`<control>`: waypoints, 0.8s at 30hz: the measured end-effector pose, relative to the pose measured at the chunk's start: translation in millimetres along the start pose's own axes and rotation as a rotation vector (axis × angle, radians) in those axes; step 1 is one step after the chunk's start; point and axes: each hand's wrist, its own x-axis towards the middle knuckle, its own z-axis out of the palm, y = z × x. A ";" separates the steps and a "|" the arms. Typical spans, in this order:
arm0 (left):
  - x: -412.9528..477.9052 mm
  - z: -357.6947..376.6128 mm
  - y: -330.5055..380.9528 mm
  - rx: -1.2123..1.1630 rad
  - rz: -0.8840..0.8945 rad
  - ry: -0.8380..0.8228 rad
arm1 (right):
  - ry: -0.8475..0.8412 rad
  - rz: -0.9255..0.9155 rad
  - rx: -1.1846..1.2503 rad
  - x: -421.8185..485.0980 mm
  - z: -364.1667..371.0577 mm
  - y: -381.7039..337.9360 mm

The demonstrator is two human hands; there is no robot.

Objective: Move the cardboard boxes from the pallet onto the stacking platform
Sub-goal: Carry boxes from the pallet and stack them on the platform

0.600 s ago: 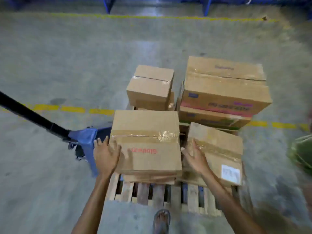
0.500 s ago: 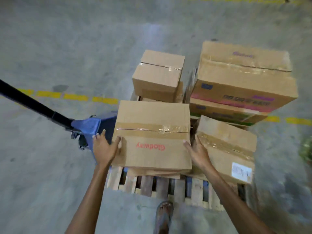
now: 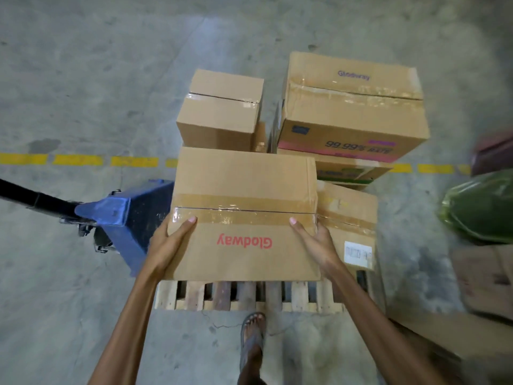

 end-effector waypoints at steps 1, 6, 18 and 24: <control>-13.1 14.5 17.6 -0.004 0.030 -0.032 | 0.042 -0.010 0.020 -16.1 -24.3 -3.1; -74.5 106.7 105.9 -0.038 0.147 -0.291 | 0.313 -0.046 0.161 -107.5 -150.1 -13.3; -350.7 488.0 245.0 0.202 0.562 -1.116 | 1.220 -0.045 0.541 -401.9 -445.2 101.4; -486.3 625.5 229.3 0.322 0.682 -1.323 | 1.437 0.047 0.622 -495.3 -536.3 176.9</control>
